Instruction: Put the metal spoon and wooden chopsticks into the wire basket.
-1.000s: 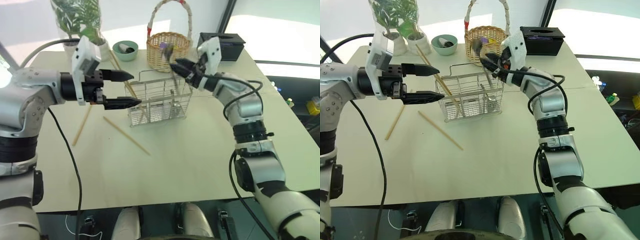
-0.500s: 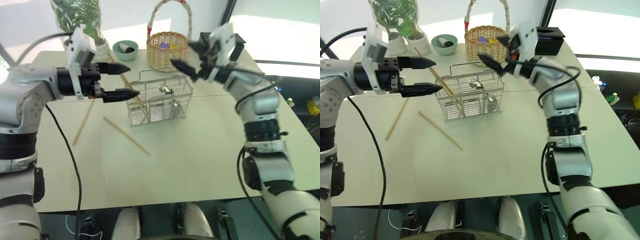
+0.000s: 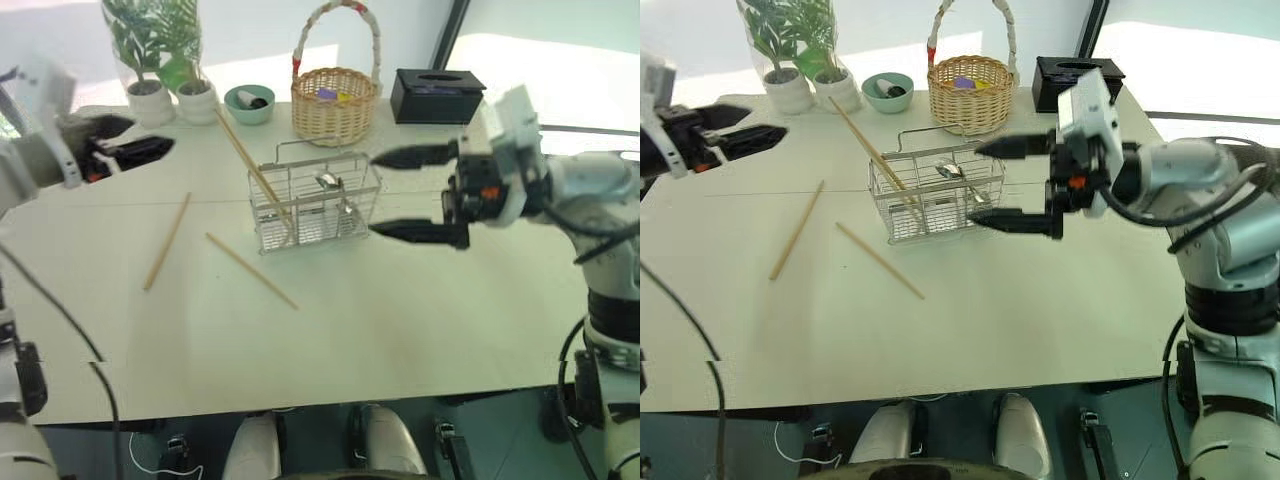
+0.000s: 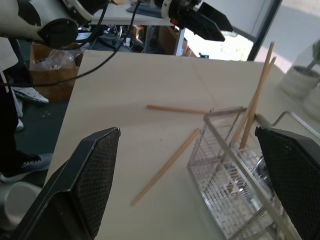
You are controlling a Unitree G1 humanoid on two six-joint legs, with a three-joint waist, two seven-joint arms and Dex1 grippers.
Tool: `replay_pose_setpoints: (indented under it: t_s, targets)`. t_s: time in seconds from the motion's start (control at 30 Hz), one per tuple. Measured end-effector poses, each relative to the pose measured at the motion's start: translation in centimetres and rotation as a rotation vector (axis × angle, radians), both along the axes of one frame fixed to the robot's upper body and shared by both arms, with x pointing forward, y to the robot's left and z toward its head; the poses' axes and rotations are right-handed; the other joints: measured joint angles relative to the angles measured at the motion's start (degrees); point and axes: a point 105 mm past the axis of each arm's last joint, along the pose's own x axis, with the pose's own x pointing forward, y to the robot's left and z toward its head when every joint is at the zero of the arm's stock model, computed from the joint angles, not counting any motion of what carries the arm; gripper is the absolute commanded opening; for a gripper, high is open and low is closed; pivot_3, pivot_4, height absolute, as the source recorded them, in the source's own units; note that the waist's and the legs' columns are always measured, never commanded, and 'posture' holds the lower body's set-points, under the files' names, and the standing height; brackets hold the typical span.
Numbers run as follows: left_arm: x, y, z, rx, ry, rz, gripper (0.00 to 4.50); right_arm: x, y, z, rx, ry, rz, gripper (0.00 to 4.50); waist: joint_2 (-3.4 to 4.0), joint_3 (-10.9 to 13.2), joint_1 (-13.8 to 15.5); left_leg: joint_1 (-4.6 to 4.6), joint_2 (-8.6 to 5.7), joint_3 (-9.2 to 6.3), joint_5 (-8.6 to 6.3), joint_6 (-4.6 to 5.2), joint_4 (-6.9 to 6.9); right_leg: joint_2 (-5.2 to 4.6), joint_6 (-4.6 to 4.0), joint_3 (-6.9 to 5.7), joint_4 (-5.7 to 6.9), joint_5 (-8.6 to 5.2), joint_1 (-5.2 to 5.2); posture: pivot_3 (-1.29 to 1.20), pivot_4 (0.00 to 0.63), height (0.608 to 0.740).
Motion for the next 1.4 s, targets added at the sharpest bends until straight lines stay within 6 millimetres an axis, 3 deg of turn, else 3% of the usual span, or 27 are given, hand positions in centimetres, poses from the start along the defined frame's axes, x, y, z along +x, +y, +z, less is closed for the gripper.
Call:
replay_pose_setpoints:
  t_s: [0.1,0.2,0.37,0.53,0.67,0.9,1.03,1.23,1.4]
  targets:
    - [1.6,1.3,-3.5,0.055,0.172,0.127,4.50,-0.2,-0.1,-0.8,0.000,0.013,-0.024,4.47,-0.19,0.0,0.9,-0.07,-0.02,0.02,0.00,0.00,0.02,0.01,-0.09,0.00,-0.01,0.07,-0.03,0.00,0.150,0.717]
    - [3.3,1.5,-5.4,0.056,0.271,0.206,4.50,-0.3,0.0,-0.9,0.018,0.016,-0.040,4.47,-0.45,-0.1,1.4,-0.32,-0.03,0.02,0.00,0.00,0.08,0.01,0.05,-0.01,-0.01,0.16,-0.20,0.00,0.150,0.717]
    - [6.0,-0.3,-7.6,0.055,0.373,0.243,4.50,-0.5,0.6,-1.2,0.040,0.019,-0.058,4.47,-0.60,-0.1,1.2,-0.74,-0.08,0.04,0.01,0.01,0.14,0.00,0.08,-0.02,0.01,0.19,-0.45,0.00,0.150,0.717]
    - [6.4,-1.2,-11.5,0.119,0.474,0.267,4.50,-0.6,0.6,-1.7,0.048,0.039,-0.088,4.47,-0.67,-0.1,0.8,-0.76,-0.05,0.05,0.00,0.02,0.05,0.02,0.10,-0.02,0.09,0.20,-0.61,0.00,0.150,0.717]
    - [6.0,-0.6,-12.9,0.157,0.512,0.300,4.50,-1.3,0.5,-2.7,0.030,0.072,-0.084,4.47,-0.69,-0.1,0.9,-0.76,-0.02,0.04,0.00,0.02,0.03,0.05,0.10,-0.03,0.09,0.20,-0.62,0.00,0.150,0.717]
    - [6.0,-0.4,-13.2,0.184,0.515,0.316,4.50,-2.1,0.0,-3.3,-0.001,0.091,-0.080,4.47,-0.80,-0.2,1.1,-0.76,-0.04,0.03,0.00,0.02,0.16,-0.05,0.09,-0.03,-0.01,0.19,-0.58,0.00,0.150,0.717]
    - [6.0,-0.8,-13.4,0.184,0.523,0.295,3.23,-2.1,0.0,-3.2,0.005,0.087,-0.086,4.50,-0.80,-0.2,1.1,-0.70,-0.04,0.03,0.00,0.02,0.15,-0.05,0.08,-0.03,0.05,0.19,-0.58,0.00,0.150,0.717]
    - [6.1,-1.2,-13.4,0.173,0.527,0.284,0.12,-2.0,0.0,-3.2,0.008,0.085,-0.094,4.50,-0.80,-0.2,1.0,-0.70,-0.04,0.04,0.00,0.02,0.15,-0.04,0.08,-0.03,0.06,0.20,-0.58,0.00,0.150,0.717]
    - [6.0,-1.1,-13.3,0.147,0.535,0.309,0.04,-2.1,0.0,-3.2,0.013,0.088,-0.091,4.50,-0.81,-0.2,1.0,-0.70,-0.04,0.04,0.00,0.02,0.15,-0.04,0.08,-0.03,0.06,0.20,-0.58,0.00,0.150,0.717]
